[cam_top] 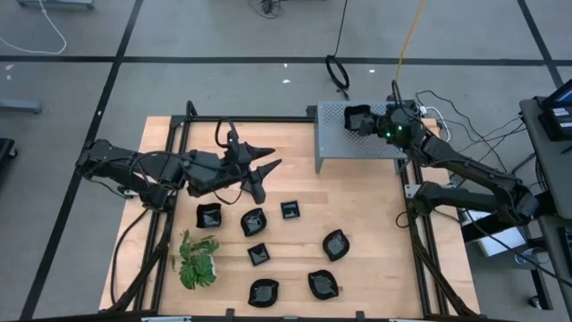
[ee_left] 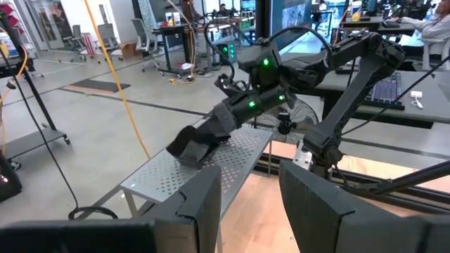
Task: Pick & Place Mini shaped plates
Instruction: Stack the black distorted square plate on the black distorted square plates on the shelf, then stack the black square plate on the black square plates on the shelf
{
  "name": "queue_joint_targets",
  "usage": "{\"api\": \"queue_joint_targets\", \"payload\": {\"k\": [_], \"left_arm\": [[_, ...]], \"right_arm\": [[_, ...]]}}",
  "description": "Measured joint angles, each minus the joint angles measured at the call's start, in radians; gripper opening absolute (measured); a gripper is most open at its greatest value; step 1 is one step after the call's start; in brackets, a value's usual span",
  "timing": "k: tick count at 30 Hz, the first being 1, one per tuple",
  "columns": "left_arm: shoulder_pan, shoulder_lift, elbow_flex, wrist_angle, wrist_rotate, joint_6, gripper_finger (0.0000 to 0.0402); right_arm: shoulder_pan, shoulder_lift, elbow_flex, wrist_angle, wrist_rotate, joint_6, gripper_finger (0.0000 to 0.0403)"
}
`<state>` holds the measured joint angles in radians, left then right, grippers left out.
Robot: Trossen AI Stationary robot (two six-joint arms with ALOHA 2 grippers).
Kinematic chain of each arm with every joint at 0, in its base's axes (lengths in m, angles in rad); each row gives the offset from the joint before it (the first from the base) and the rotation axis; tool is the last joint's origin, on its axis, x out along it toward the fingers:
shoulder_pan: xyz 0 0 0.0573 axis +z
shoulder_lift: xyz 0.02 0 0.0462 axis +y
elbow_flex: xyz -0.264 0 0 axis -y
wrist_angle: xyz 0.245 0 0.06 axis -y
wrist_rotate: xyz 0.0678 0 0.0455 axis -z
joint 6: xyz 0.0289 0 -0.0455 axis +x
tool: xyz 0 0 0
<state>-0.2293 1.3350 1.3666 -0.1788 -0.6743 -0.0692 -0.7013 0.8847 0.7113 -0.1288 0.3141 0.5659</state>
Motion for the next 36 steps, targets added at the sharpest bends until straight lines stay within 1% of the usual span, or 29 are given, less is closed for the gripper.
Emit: {"api": "queue_joint_targets", "payload": {"k": [6, 12, 14, 17, 19, 23, 25, 29, 34, 36], "left_arm": [[-0.017, 0.000, 0.000, -0.035, 0.002, -0.008, 0.0150], [-0.036, 0.000, 0.000, -0.116, 0.004, -0.109, 0.0150], [-0.040, 0.000, 0.000, -0.145, 0.004, -0.141, 0.0150], [-0.043, 0.000, 0.000, -0.210, 0.008, -0.181, 0.0150], [-0.042, 0.008, 0.000, -0.264, 0.040, -0.205, 0.0150], [-0.041, 0.033, 0.000, -0.365, 0.119, -0.273, 0.0150], [-0.041, 0.053, 0.000, -0.396, 0.163, -0.302, 0.0150], [-0.041, 0.107, 0.000, -0.431, 0.241, -0.305, 0.0150], [-0.040, 0.162, 0.000, -0.435, 0.281, -0.274, 0.0150], [-0.040, 0.174, 0.000, -0.437, 0.282, -0.258, 0.0150]], "right_arm": [[0.003, -0.036, 0.000, 0.123, -0.001, -0.088, 0.0139], [0.004, -0.096, 0.000, 0.173, -0.017, -0.161, 0.0141], [0.009, -0.111, 0.000, 0.194, -0.091, -0.206, 0.0141], [0.034, -0.122, 0.000, 0.229, -0.272, -0.263, 0.0141], [0.060, -0.122, 0.000, 0.253, -0.378, -0.262, 0.0141], [0.124, -0.117, 0.000, 0.277, -0.497, -0.248, 0.0141], [0.163, -0.115, 0.000, 0.286, -0.505, -0.264, 0.0141], [0.238, -0.110, 0.000, 0.284, -0.454, -0.320, 0.0141], [0.359, -0.065, 0.000, 0.289, -0.436, -0.370, 0.0141], [0.425, -0.026, 0.000, 0.292, -0.385, -0.390, 0.0141]]}}
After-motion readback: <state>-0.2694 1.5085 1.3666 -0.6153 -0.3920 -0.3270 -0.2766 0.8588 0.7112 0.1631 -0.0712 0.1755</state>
